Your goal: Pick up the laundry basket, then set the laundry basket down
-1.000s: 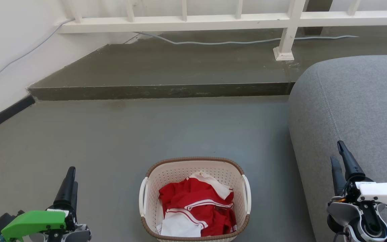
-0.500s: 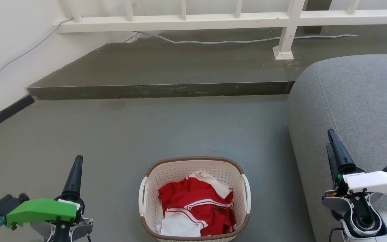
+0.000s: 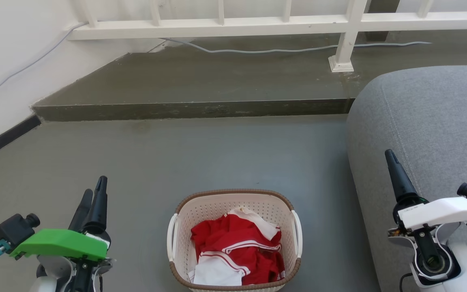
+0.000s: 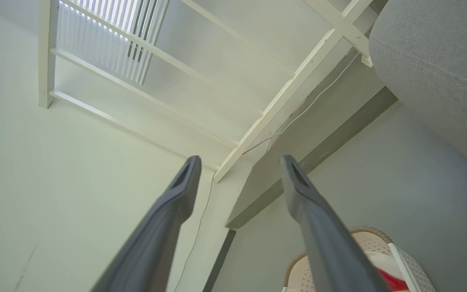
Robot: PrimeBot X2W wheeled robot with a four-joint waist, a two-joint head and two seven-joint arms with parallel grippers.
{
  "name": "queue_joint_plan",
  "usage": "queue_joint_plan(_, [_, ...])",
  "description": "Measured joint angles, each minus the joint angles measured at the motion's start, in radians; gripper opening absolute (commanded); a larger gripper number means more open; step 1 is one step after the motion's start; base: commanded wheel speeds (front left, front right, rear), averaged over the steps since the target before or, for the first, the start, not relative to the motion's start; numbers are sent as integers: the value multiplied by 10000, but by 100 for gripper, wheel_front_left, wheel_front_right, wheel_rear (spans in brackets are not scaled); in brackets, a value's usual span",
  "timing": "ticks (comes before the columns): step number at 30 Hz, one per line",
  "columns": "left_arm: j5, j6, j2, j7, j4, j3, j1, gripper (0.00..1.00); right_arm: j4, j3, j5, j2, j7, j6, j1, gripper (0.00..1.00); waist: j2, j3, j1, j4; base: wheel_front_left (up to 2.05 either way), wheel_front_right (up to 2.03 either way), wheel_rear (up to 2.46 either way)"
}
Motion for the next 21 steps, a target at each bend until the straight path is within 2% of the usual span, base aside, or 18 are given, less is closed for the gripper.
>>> queue_joint_plan(9, [1452, 10, 4, -332, -157, -234, -18, 100, -217, 441, -1693, -63, -316, -113, -190, 100, 0, -5, 0, 8, 0, 0, 0])
queue_joint_plan(21, [3193, 48, -23, -769, -326, -422, -18, 100, -328, 995, -3574, -107, -746, -458, -234, 100, 0, 29, 0, -9, 0, 0, 0])
